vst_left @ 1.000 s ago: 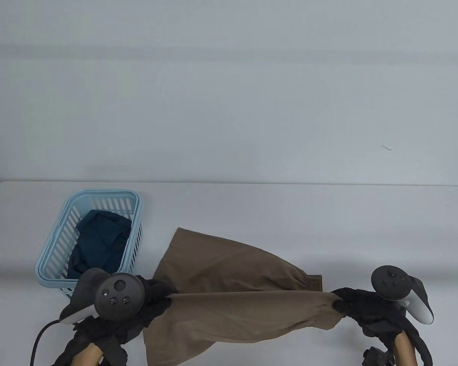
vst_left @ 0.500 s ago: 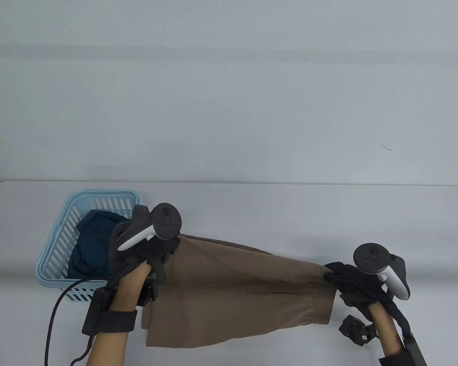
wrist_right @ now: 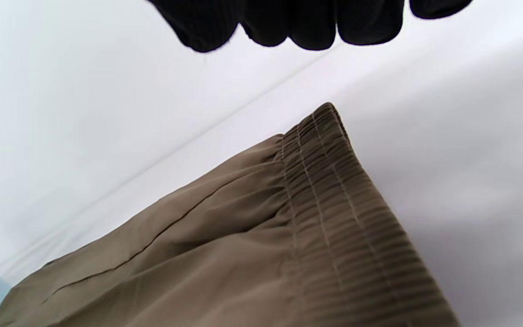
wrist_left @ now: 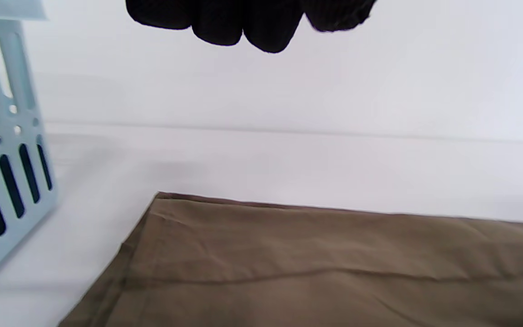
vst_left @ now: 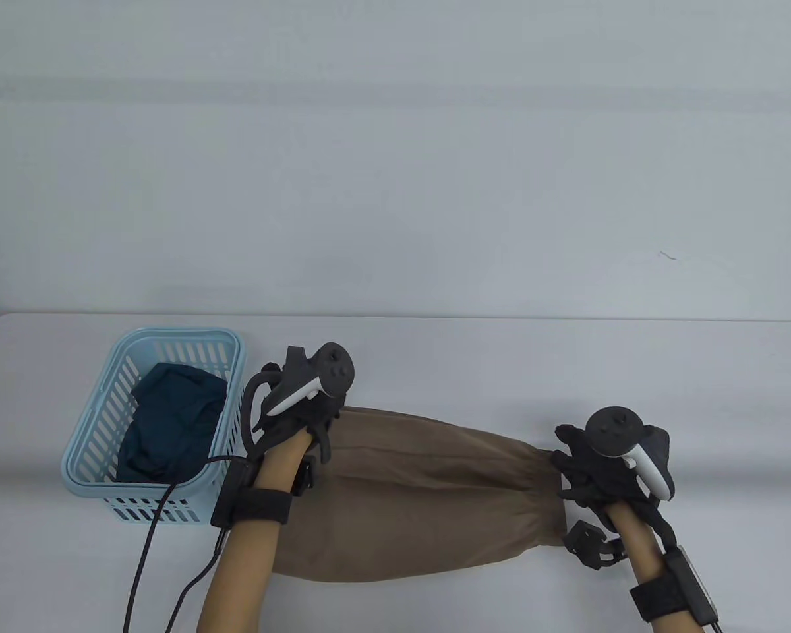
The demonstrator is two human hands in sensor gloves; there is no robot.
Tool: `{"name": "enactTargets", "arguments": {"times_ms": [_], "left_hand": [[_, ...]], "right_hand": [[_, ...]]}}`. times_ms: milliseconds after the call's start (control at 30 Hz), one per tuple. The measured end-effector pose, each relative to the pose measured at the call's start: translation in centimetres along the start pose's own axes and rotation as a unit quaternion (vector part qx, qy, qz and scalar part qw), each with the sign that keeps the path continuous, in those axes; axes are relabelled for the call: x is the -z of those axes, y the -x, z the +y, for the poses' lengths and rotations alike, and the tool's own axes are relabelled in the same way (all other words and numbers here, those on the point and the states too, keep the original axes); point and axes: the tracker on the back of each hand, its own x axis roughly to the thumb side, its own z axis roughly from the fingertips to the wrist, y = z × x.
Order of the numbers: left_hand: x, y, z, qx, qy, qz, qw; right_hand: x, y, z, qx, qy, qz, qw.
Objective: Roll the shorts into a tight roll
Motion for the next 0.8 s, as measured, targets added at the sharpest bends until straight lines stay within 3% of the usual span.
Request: {"name": "enactTargets", "arguments": {"times_ms": [267,533,800], "left_hand": [[-4.8,-2.7,-2.1,0.006,0.017,-0.067,0.998],[-9.1,-4.6,-6.1,0.002,0.036,-0.099,0.994],[-10.4,-5.8,-11.1,-0.012,0.070,-0.108,0.992]], "right_hand": [[-2.7,-1.7,1.4,-0.067,-0.016,-0.027,0.997],[-4.1,-3.3,4.3,-0.133,-0.030,-0.055,0.989],[-4.1,-3.4,7.9,-0.217,-0.020,-0.092,0.971]]}}
